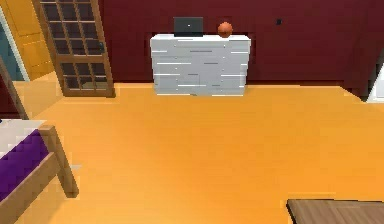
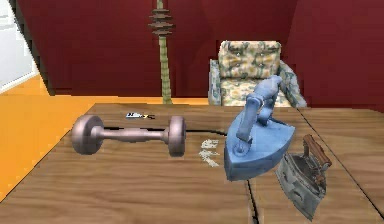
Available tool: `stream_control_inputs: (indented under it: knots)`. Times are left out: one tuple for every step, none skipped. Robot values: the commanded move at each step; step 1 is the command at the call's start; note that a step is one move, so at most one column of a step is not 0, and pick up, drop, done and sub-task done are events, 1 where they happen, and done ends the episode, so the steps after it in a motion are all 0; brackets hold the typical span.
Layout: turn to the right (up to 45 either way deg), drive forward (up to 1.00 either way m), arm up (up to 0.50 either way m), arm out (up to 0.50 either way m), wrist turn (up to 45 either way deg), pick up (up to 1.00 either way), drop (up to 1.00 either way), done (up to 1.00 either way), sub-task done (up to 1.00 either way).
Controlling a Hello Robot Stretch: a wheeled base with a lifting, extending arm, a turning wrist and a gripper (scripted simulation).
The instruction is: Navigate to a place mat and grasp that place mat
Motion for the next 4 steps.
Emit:
stream_control_inputs:
  knots:
    - [0.0, 0.0, 0.5, 0.0, 0.0, 0.0, 0.0, 0.0, 0.0]
    - [0.0, 0.0, 0.38, 0.0, 0.0, 0.0, 0.0, 0.0, 0.0]
    - [0.0, 0.0, 0.0, 0.12, 0.0, 0.0, 0.0, 0.0, 0.0]
    - [0.0, 0.0, 0.0, 0.0, 45.0, 0.0, 0.0, 0.0, 0.0]
